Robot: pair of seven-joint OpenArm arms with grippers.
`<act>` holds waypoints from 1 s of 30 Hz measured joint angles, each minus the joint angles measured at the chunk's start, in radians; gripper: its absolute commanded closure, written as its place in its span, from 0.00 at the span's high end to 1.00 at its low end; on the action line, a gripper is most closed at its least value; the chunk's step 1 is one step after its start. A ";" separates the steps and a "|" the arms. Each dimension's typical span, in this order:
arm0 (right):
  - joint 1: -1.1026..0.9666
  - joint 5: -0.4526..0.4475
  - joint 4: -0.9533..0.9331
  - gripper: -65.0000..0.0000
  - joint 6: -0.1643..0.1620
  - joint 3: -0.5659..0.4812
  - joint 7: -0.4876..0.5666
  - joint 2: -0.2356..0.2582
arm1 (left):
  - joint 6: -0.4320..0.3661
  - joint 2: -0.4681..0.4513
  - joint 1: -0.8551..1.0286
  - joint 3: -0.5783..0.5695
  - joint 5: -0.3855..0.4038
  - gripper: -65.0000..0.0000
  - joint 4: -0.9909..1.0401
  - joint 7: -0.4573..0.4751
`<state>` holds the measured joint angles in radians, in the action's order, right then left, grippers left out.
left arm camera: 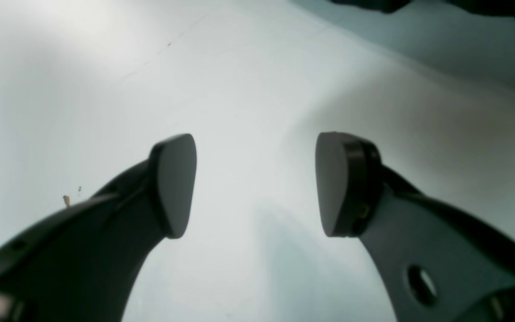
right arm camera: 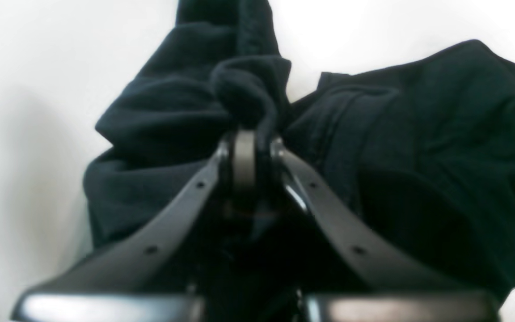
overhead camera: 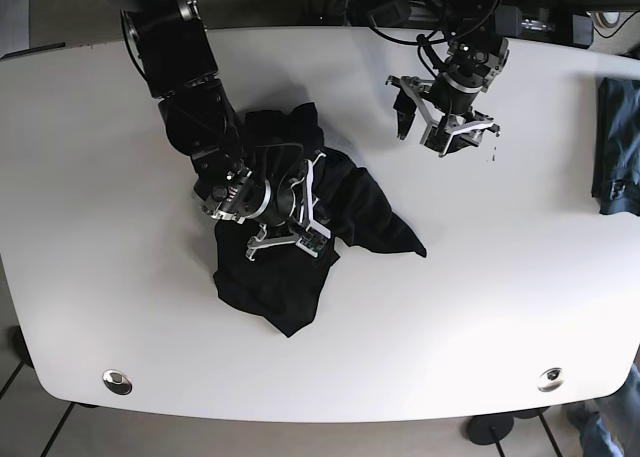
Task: Fold the T-shirt properly
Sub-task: 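Lift the black shirt high with the right gripper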
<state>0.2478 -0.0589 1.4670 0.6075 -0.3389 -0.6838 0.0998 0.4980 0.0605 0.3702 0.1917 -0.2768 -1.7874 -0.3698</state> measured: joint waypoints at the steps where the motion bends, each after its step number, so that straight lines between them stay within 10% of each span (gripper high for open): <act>1: -0.004 0.000 0.002 0.02 -0.004 0.002 0.000 0.000 | 0.000 0.000 0.000 0.000 0.000 0.58 0.000 0.000; 7: -0.012 0.005 0.124 0.02 -0.002 0.164 -0.009 -0.053 | 0.000 0.000 0.001 -0.001 0.004 0.58 -0.025 0.000; 14: 0.254 0.006 0.241 0.02 0.000 0.202 -0.151 -0.049 | -0.001 -0.025 0.001 -0.006 0.254 0.59 -0.102 0.003; 30: 0.958 -0.016 0.299 0.02 0.014 0.248 -0.320 -0.026 | -0.005 -0.019 0.000 -0.040 0.271 0.58 -0.117 0.003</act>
<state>1.2060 -0.0753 1.7657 0.6212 -0.0906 -1.0035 0.0742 0.4931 0.0410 0.3706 0.1520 -0.0059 -1.9049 -0.3668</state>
